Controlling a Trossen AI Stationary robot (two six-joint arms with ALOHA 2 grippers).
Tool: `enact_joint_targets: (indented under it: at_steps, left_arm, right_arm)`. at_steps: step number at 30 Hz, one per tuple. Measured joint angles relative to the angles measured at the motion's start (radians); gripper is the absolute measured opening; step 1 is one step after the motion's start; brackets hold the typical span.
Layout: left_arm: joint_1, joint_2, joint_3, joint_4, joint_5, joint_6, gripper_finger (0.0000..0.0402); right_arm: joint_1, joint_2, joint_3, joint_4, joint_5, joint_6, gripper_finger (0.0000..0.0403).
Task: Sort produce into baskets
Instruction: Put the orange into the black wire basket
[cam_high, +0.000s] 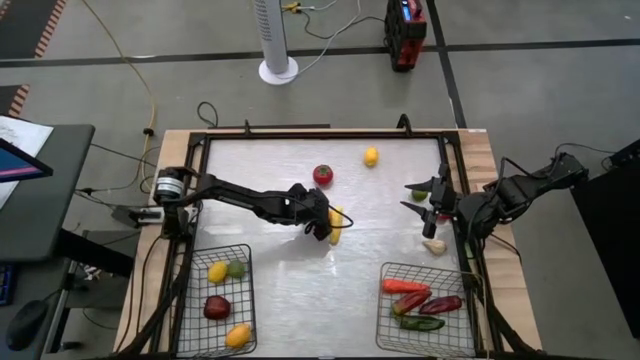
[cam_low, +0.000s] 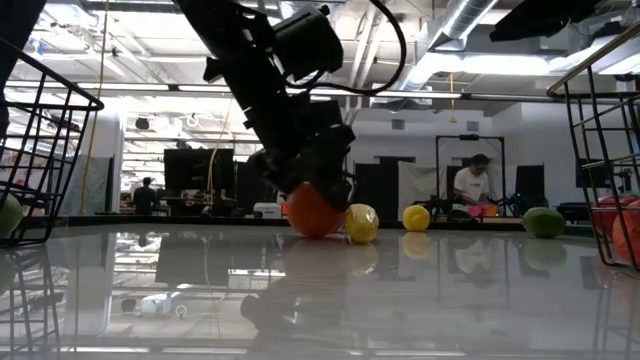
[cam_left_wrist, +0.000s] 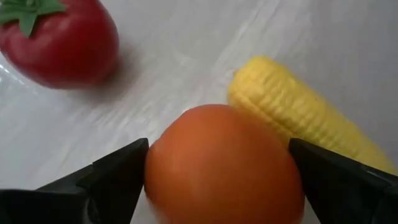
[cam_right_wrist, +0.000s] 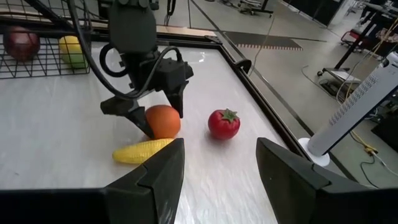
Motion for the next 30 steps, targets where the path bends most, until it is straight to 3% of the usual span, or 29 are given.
enact_joint_targets:
  at_steps: [10,14,21,25,30]
  left_arm:
    - [0.0,-0.013,0.014,-0.063,0.036,0.031,0.0322]
    - [-0.008,-0.015,0.104,-0.24,0.138,0.087,0.0318]
    - [-0.092,-0.071,0.322,-0.594,0.52,0.12,0.0316]
    - [-0.178,-0.096,0.421,-0.785,0.572,0.06,0.0316]
    - [-0.288,-0.123,0.511,-0.968,0.53,-0.085,0.032]
  right_arm:
    - [0.0,0.0,0.0,-0.001,0.0,0.0,0.0225]
    - [0.0,0.0,0.0,-0.001,0.001,-0.001,0.0225]
    - [0.0,0.0,0.0,-0.003,0.001,-0.004,0.0225]
    - [-0.001,0.0,0.0,-0.003,0.001,-0.009,0.0225]
    - [-0.001,0.0,0.0,-0.002,0.001,-0.01,0.0225]
